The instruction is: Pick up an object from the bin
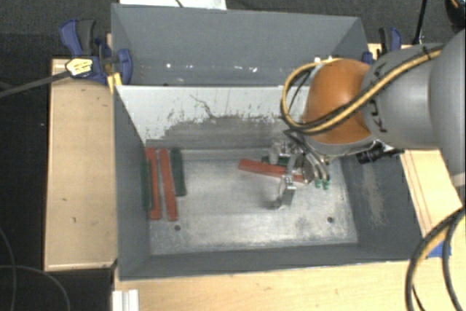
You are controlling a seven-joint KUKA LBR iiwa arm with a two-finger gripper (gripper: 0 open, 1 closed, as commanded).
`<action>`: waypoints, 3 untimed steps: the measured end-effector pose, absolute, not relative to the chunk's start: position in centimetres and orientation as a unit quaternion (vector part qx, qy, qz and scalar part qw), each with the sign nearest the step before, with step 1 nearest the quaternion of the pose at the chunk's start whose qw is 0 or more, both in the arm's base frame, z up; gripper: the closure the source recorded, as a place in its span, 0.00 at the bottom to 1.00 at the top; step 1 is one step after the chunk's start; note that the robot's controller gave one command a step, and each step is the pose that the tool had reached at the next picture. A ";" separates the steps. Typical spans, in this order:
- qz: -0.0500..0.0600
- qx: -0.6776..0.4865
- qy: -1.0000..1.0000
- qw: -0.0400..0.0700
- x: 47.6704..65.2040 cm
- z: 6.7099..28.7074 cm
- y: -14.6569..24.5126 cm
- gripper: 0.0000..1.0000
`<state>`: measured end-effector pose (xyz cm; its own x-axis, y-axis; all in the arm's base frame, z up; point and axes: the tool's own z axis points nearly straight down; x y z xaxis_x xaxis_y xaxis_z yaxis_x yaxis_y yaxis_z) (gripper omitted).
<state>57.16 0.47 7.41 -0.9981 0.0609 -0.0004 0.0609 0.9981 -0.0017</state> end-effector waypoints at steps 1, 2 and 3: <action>0.001 0.065 0.998 0.003 59.2 7.1 0.6 0.00; 0.000 0.075 0.997 0.001 55.4 7.1 -0.5 0.00; 0.001 0.076 0.997 0.004 55.7 7.4 -0.5 1.00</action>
Offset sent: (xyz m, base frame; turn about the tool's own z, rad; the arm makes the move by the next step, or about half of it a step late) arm 0.0189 0.0010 -0.0041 0.0692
